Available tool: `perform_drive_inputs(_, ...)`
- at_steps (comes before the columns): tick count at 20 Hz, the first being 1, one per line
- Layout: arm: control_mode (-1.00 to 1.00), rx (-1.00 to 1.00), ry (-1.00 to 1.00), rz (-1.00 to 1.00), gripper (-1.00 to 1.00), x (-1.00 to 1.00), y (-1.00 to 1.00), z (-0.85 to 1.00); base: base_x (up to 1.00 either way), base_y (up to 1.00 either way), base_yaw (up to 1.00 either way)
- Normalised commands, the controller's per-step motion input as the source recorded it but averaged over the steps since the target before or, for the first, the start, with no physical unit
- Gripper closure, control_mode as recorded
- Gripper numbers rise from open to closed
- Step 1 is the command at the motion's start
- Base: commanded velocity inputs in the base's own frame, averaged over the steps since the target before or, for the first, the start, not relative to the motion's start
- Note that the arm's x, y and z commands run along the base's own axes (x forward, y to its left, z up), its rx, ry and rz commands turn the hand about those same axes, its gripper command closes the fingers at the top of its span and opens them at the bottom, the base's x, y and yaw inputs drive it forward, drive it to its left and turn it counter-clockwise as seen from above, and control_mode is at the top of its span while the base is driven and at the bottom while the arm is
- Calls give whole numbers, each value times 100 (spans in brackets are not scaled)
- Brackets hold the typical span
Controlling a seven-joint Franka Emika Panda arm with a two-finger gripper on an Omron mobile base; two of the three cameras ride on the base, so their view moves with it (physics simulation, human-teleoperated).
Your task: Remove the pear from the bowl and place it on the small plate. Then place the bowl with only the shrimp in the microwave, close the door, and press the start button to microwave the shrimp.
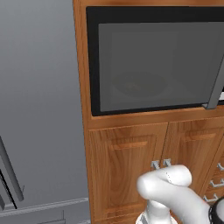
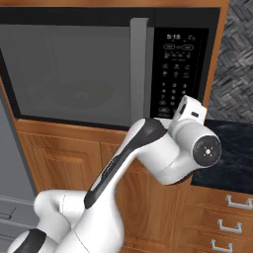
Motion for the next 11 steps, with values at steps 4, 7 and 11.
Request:
perform_drive_inputs(4, -100, 1, 0, 4, -100, 29, -6, -11, 0, 0, 0)
perform_drive_inputs(7, -100, 1, -2, 2, -100, 29, 0, -22, 0, 0, 0)
perform_drive_inputs(11, -100, 2, -2, 3, -100, 39, 0, -18, 0, 0, 0)
